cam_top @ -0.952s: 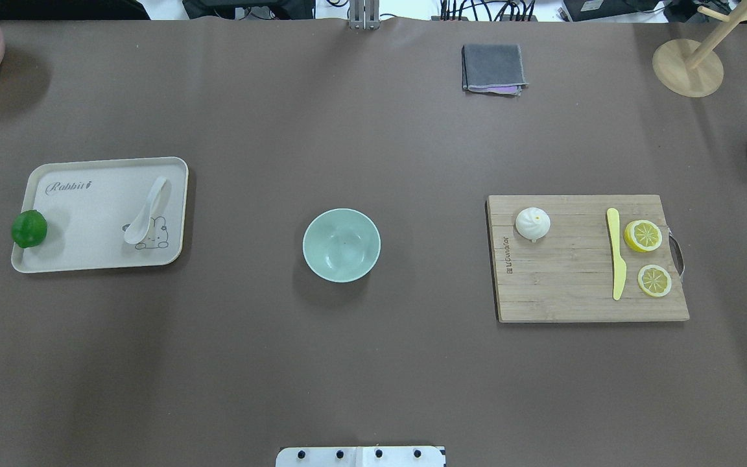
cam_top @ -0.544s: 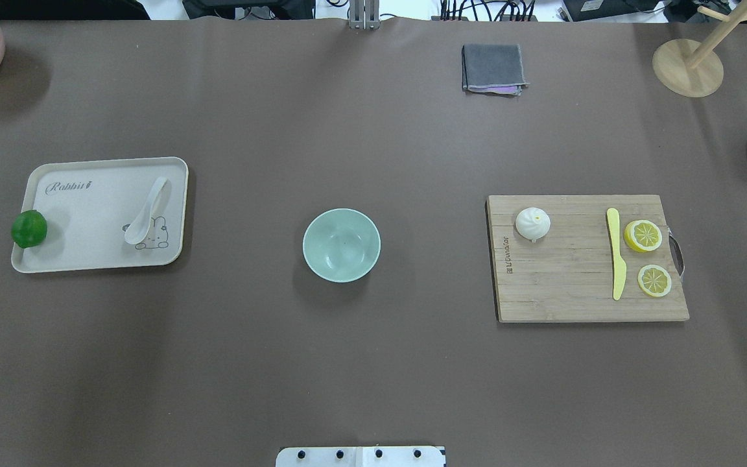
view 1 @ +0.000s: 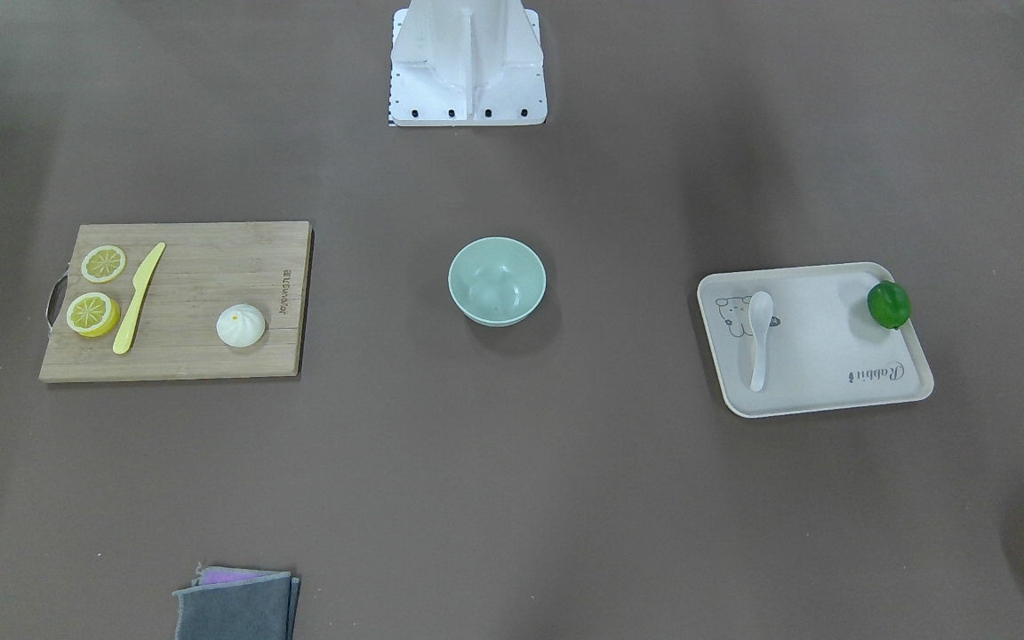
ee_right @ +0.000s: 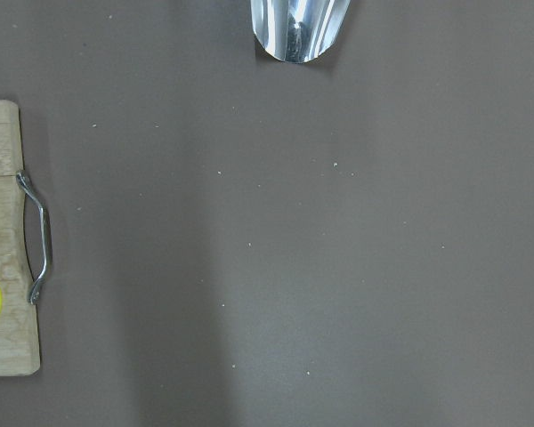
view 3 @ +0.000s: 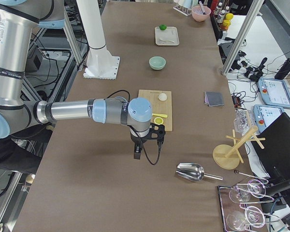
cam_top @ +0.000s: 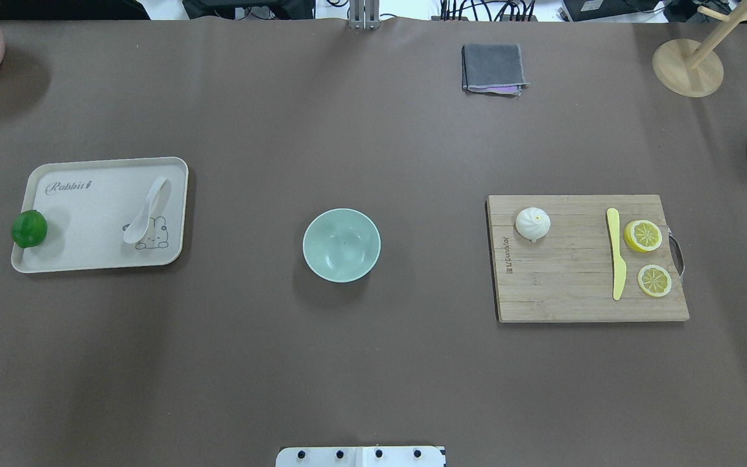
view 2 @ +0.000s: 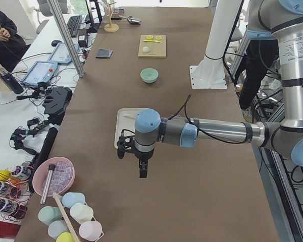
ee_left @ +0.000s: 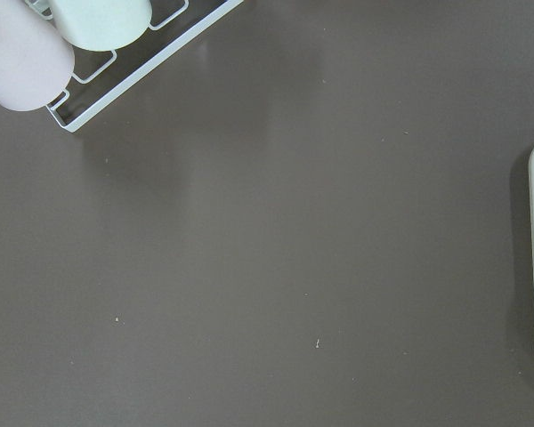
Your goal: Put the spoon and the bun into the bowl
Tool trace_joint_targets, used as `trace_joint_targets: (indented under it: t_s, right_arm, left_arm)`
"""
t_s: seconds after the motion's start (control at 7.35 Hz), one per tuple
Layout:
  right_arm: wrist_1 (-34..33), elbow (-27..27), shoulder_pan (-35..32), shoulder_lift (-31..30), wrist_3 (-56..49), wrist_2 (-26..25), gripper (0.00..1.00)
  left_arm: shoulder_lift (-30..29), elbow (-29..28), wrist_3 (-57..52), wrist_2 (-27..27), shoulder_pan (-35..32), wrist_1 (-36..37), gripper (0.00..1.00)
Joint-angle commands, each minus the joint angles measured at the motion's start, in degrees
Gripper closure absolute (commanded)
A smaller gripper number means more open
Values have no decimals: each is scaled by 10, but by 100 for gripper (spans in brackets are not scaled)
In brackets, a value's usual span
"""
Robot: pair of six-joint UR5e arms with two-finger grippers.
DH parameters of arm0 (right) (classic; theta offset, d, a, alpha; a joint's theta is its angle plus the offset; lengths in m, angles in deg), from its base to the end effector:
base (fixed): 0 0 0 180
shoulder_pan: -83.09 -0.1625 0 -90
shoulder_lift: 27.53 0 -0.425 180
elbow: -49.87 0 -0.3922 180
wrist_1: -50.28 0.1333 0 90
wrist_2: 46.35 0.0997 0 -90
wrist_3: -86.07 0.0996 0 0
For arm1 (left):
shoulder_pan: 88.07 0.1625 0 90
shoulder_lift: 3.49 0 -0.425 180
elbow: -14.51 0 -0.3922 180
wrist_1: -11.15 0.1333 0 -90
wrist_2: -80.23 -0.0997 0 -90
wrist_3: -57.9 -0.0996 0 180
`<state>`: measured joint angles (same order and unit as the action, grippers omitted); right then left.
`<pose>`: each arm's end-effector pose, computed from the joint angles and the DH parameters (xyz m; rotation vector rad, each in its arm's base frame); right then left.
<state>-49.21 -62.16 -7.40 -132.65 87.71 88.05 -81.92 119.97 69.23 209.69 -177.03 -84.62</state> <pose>0.0668 -0.3743 0.6012 -0.0505 -0.7744 0.0527 -0.0624 -0.4184 0.6113 0.0869 0.7008 -0.1140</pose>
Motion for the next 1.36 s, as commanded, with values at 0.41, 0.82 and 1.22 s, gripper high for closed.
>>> trace_joint_targets:
  t_s: [0.41,0.82,1.22]
  right_arm:
    - [-2,-13,1,37,-1,0,0]
    - [42,-12,16,47,0,37,0]
    - [67,-3,33,58,1,87,0]
  left_arm:
    - [-79,4,0,2,27,-8,2]
    - [-128,-28,47,3,175,-164,2]
    - [-258,-68,191,-23,311,-167,2]
